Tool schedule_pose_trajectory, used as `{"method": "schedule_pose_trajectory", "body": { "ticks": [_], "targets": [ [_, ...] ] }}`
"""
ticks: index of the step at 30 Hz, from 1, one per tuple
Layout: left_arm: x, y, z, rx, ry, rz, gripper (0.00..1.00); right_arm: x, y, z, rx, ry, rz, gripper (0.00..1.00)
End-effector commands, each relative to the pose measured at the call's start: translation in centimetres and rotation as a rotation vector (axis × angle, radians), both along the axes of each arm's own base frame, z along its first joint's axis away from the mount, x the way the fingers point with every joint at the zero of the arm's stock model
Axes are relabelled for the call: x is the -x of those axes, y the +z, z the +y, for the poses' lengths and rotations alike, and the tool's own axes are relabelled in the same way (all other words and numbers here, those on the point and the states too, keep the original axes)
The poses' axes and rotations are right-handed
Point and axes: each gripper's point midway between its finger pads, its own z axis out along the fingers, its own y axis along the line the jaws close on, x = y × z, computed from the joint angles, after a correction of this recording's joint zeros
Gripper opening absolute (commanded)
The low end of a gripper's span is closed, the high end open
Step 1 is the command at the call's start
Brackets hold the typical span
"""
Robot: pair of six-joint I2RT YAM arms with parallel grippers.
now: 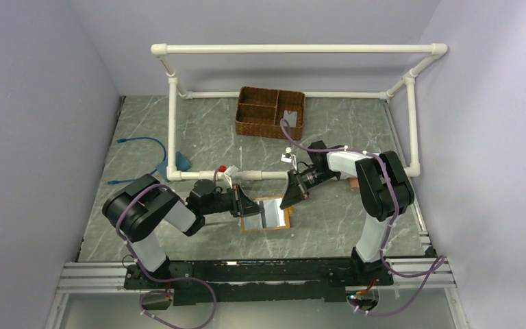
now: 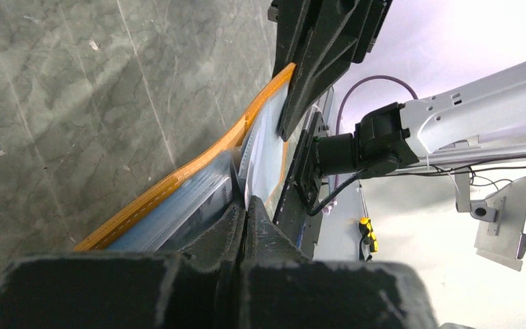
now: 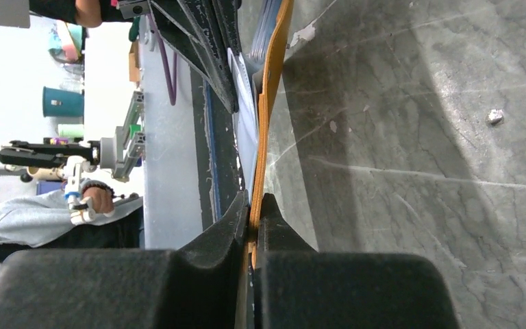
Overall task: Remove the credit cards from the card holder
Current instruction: Remove the credit card from the card holder, then place the credit card in the storage box.
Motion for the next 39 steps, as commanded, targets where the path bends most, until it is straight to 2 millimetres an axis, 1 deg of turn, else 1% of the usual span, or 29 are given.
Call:
{"method": "schedule_pose_trajectory", "body": {
  "ticks": [1, 8, 18, 29, 35, 39],
  "targets": [
    [0.1, 1.2, -0.1, 0.043, -0.033, -0.054, 0.04, 0.0, 1.0, 0.4, -0.061, 0.02, -0.018, 0.0],
    [0.2, 0.9, 1.3, 0.028, -0.034, -0.034, 0.09, -0.2, 0.3, 0.3, -0.033, 0.014, -0.021, 0.0],
    [0.2, 0.3, 2.5, 0.021, -0.035, -0.012, 0.08, -0.2, 0.3, 0.3, -0.036, 0.016, -0.021, 0.0],
    [0.1, 0.1, 2.9, 0.005, -0.033, 0.001, 0.08, -0.2, -0.1, 0.2, -0.032, 0.017, -0.009, 0.0],
    [-0.3, -0.3, 3.5, -0.005, -0.005, 0.024, 0.01, -0.4, -0.5, 0.1, -0.007, 0.008, -0.013, 0.0],
    [-0.8, -0.5, 4.6, -0.039, 0.043, 0.044, 0.0, -1.0, -1.4, -0.2, 0.053, -0.024, -0.013, 0.0]
  ]
}}
